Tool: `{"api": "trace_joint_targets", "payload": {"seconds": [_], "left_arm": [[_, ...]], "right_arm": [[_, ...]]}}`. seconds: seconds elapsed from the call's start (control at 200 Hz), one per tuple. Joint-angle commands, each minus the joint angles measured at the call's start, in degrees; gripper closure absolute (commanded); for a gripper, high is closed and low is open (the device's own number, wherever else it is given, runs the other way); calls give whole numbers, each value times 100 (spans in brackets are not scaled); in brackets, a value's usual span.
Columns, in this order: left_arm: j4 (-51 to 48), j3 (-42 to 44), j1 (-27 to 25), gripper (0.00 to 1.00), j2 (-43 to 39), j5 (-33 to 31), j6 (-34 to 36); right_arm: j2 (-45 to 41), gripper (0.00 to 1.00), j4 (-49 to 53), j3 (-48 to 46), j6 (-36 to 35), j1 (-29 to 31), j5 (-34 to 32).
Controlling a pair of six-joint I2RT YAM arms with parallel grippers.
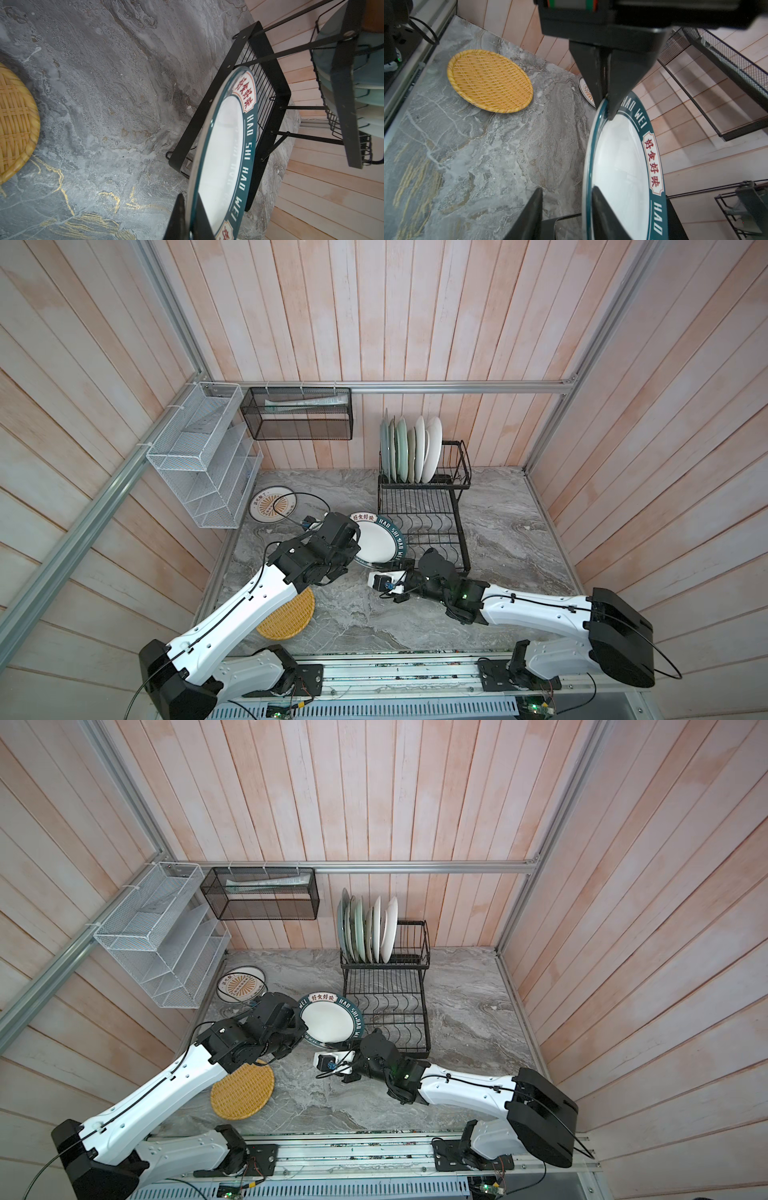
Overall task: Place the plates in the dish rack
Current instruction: 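Grasp the upright green-rimmed plate with the right gripper while the left holds it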
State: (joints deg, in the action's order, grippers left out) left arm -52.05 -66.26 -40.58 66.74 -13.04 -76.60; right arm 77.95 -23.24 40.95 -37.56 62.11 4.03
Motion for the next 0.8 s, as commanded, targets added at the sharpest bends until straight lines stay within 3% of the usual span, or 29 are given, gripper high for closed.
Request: {"api": "trace_joint_targets", "payload": {"seconds": [0.0, 0.19, 0.29, 0.4, 0.45, 0.495, 0.525, 0.56, 0.57, 0.795], "left_arm": [[99, -133, -30, 100, -134, -138, -102], [98, -127, -33, 100, -159, -105, -115], [133, -98, -38, 100, -179, -76, -112], [249, -24, -38, 99, -291, -107, 34], [391, 72, -38, 87, -401, -96, 161], [514, 165, -29, 67, -531, -107, 293], [589, 225, -34, 45, -627, -130, 405], [666, 300, -14, 7, -758, -169, 565], [693, 314, -23, 2, -794, -189, 617], [1379, 775, 41, 0, -2393, -163, 2687]], "right_arm": [[165, 70, 125, 239, 106, 21, -203], [349, 82, 205, 462, 271, 19, -537], [413, 100, 321, 567, 318, 16, -597], [309, 100, 316, 545, 455, 13, -438], [167, 100, 160, 452, 572, 4, -333], [-8, 100, -8, 333, 698, -25, -290], [-135, 100, -110, 257, 815, -50, -297], [-287, 100, -193, 177, 967, -96, -298], [-324, 100, -205, 159, 1009, -107, -302], [-1447, 100, -381, -281, 2414, -440, -290]]}}
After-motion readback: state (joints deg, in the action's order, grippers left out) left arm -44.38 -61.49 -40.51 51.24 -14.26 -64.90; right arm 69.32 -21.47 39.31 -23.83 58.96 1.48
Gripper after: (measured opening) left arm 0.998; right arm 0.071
